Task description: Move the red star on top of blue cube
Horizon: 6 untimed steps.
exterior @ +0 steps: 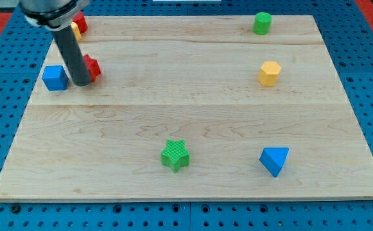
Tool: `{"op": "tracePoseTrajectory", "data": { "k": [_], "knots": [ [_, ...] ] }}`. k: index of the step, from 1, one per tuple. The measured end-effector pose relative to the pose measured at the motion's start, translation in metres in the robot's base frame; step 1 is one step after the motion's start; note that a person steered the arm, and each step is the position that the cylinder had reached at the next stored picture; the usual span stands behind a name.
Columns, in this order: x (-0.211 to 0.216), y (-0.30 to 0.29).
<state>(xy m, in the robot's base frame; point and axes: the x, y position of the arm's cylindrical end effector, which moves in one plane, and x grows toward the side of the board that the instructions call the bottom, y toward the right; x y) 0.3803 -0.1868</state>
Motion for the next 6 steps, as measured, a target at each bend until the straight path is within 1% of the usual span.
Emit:
{"op": "tracePoseTrajectory", "data": {
  "k": [1, 2, 3, 4, 5, 6],
  "knots": [
    [-0.023, 0.009],
    [-0.056, 0.004],
    [-0.060, 0.052],
    [-0.064, 0.058],
    [-0.080, 0.029],
    [-0.092, 0.015]
  ]
}}
